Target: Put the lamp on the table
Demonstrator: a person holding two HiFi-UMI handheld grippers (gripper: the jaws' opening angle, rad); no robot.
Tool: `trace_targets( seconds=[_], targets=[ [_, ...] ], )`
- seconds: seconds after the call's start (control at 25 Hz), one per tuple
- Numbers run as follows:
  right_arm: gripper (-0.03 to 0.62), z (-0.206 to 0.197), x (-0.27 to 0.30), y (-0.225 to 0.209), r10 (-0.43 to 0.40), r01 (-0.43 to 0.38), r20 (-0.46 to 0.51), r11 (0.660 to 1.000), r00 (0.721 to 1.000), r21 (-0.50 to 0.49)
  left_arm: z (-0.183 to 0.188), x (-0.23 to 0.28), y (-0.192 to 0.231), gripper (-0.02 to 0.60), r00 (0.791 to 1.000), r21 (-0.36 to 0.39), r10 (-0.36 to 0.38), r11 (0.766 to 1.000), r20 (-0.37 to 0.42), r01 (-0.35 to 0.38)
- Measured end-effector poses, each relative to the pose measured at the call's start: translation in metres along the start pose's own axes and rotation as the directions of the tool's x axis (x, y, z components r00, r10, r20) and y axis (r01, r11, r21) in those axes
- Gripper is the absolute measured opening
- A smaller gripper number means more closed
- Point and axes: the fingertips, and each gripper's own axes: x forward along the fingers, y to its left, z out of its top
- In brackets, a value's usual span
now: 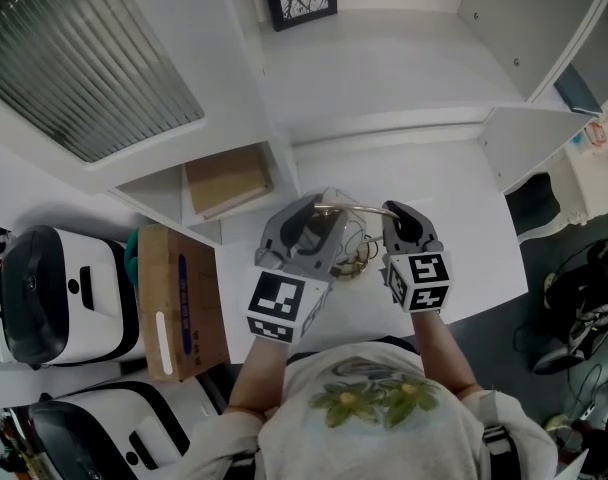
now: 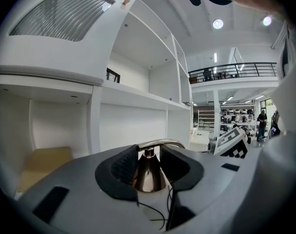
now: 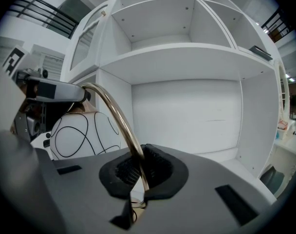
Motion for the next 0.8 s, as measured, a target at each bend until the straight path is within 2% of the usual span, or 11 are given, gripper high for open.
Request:
trace_targets(
  seconds=[0.8],
  targets=[
    [0.029,-0.0068,0.0035,0.0027,0.024,-0.024,-0.007,1.0,1.0,-0.017,-0.0093,0.0004,0.0019,0.158,1.0,-0.009,0.007,1.0,-0.016,-0.007]
  ],
)
